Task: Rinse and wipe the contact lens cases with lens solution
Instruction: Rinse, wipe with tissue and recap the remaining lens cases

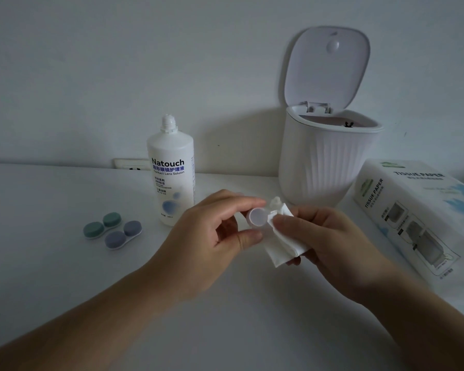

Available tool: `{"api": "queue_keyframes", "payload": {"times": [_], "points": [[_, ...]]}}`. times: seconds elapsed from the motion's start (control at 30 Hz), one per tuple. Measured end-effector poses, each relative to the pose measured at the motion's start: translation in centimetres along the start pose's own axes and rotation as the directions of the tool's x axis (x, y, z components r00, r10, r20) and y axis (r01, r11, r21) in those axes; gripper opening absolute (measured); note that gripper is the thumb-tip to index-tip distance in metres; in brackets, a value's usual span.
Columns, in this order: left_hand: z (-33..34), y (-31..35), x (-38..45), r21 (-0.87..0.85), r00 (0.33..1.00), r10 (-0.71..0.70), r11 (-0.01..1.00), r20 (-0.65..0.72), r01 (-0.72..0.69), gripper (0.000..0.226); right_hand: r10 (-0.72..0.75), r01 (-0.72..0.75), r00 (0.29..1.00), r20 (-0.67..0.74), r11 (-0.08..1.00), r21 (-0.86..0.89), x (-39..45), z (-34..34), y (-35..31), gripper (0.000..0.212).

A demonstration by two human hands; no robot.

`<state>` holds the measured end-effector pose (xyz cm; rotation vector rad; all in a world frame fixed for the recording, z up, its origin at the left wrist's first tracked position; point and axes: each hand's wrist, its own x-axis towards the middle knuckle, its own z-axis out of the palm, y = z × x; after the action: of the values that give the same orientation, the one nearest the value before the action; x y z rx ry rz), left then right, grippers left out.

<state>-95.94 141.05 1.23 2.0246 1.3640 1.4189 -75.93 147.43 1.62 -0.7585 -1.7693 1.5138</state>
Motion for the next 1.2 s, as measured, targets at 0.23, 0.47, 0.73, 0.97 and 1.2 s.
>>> {"api": "queue_keyframes", "payload": {"times": [0.23, 0.47, 0.73, 0.97, 1.2], "points": [[-0.2, 0.1, -0.1, 0.035, 0.998, 0.065, 0.997, 0.002, -0.065, 0.027, -0.052, 0.051, 0.999, -0.016, 0.997, -0.053, -0.3, 0.3, -0.3, 0.039], [0.0, -0.2, -0.3, 0.035, 0.996, 0.091, 0.995, 0.014, -0.091, 0.019, -0.064, 0.060, 0.998, -0.025, 0.992, -0.113, -0.4, 0.3, -0.6, 0.035], [-0.6, 0.3, -0.1, 0.028, 0.997, 0.007, 1.000, 0.078, -0.009, 0.023, -0.020, 0.029, 0.999, 0.048, 0.980, -0.196, -0.7, 0.3, -0.7, 0.043], [0.2, 0.5, -0.7, -0.035, 0.999, 0.015, 0.999, 0.034, -0.013, 0.018, -0.095, 0.092, 0.995, -0.021, 0.991, -0.096, -0.4, 0.4, -0.6, 0.042], [-1.1, 0.1, -0.2, 0.064, 0.987, 0.046, 0.996, 0.152, -0.056, 0.023, 0.100, -0.054, 0.978, 0.182, 0.969, -0.240, -0.5, -0.2, -0.7, 0.034]]}}
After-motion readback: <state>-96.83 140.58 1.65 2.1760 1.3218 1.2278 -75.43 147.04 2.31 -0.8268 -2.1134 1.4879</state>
